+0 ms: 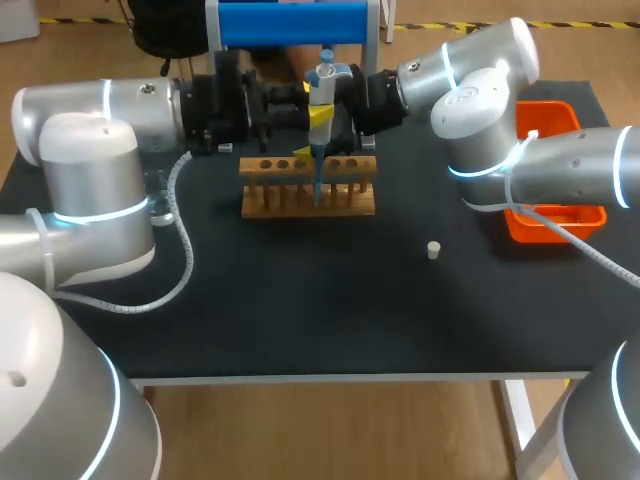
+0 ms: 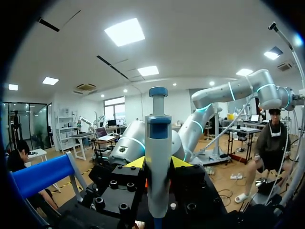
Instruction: Invert the test tube, pick up the pipette, mount the tip to pipette, aspirate from beaker and dispense into the tube, eject the tip, return the pipette, and cap with the stopper.
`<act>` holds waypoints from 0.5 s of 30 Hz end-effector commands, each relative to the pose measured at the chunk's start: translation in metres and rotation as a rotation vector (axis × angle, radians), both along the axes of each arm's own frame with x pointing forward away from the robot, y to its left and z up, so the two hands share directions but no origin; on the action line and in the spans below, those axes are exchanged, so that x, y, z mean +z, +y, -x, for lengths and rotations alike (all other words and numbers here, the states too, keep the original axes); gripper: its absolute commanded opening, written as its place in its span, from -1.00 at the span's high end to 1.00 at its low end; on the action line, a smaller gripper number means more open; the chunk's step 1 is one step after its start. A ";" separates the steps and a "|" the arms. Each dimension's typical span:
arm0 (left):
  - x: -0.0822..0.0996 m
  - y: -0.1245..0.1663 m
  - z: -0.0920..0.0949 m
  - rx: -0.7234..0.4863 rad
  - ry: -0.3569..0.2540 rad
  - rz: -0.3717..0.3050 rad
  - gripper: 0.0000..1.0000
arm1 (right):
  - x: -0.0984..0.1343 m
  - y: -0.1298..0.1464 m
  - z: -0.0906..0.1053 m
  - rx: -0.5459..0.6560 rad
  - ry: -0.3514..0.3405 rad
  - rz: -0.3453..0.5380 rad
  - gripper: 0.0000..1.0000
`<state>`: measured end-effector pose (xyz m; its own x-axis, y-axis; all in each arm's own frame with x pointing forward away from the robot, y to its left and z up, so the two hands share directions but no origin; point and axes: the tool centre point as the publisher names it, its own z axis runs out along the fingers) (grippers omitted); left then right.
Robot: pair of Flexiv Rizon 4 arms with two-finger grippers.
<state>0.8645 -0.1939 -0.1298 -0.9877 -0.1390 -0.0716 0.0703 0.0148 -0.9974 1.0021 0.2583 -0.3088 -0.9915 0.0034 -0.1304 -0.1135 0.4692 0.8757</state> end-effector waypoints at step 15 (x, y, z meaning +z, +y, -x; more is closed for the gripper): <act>0.000 0.001 0.001 0.000 -0.001 0.001 1.00 | 0.009 -0.031 0.003 -0.009 0.011 -0.023 -1.00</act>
<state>0.8636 -0.1929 -0.1295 -0.9876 -0.1392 -0.0720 0.0705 0.0156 -0.9974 1.0043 0.2388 -0.3047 -0.9929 0.0171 -0.1179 -0.0974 0.4525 0.8864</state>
